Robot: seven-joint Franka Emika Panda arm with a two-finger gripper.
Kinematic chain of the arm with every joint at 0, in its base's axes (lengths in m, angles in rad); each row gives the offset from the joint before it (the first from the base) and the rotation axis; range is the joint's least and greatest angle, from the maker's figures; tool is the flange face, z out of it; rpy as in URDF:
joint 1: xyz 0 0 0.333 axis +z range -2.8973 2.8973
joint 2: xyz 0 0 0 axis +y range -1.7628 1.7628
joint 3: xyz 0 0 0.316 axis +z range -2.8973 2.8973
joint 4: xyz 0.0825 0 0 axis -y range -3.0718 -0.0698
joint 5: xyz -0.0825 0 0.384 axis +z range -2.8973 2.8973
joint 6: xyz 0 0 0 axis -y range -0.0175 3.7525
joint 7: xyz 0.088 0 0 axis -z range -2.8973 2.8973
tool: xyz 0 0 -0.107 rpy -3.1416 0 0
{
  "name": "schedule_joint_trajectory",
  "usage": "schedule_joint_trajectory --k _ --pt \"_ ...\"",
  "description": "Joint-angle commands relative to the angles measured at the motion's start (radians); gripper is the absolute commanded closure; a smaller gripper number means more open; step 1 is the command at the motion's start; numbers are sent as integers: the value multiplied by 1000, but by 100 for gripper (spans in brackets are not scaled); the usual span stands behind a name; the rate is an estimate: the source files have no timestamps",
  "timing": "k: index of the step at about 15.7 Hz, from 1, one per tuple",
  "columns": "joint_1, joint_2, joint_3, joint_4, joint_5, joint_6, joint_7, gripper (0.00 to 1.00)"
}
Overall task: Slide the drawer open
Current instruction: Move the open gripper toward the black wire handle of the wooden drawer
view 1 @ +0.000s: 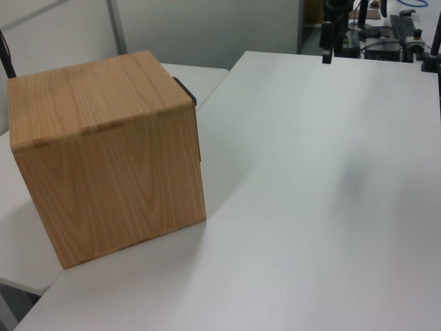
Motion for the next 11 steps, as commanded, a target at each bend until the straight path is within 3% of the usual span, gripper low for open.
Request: schedule_joint_trajectory --k 1,4,7,11 --pt "3 93 2 70 161 76 24 0" --pt "6 144 2 73 302 188 95 0" --pt "36 193 2 108 422 378 270 0" --pt "86 283 19 173 581 634 347 0"
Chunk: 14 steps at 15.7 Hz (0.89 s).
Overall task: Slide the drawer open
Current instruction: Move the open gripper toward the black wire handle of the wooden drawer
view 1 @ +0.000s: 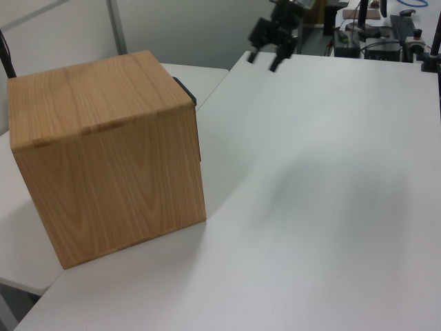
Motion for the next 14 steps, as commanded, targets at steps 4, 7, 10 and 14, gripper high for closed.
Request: schedule_joint_trajectory --k 4,7,10,14 --pt "128 185 11 161 125 303 139 0" --pt "170 260 9 242 125 370 205 0" --pt "210 298 0 272 125 413 226 0" --pt "240 360 -5 315 121 521 264 0"
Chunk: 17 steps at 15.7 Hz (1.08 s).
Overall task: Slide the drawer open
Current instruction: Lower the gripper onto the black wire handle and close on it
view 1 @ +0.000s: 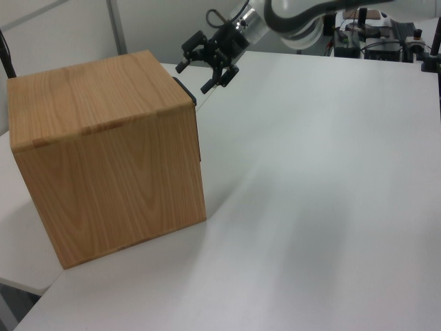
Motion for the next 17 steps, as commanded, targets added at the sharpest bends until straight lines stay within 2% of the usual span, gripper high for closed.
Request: schedule_joint_trajectory --k 1,8,11,17 --pt "32 60 -23 64 12 58 35 5" --pt "35 70 -23 37 9 52 33 61" --pt "37 70 -25 28 -2 48 32 80" --pt "34 56 -37 -6 -2 33 32 87"
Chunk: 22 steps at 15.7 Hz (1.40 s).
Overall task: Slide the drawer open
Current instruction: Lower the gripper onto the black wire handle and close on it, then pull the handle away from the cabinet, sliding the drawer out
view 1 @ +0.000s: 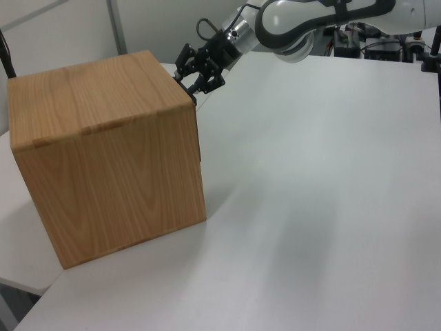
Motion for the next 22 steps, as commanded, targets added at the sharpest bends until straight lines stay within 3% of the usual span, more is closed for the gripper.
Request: schedule_joint_trajectory --k 1,4,8,15,22 --pt "13 -11 -36 -56 -3 -49 0 87" --pt "7 -54 -52 -85 -1 -158 2 87" --pt "-28 -170 -52 -212 -1 -224 -6 87" --pt "-152 -311 -52 -286 2 -498 -98 87" --pt "-255 -433 -52 -396 5 -633 -204 86"
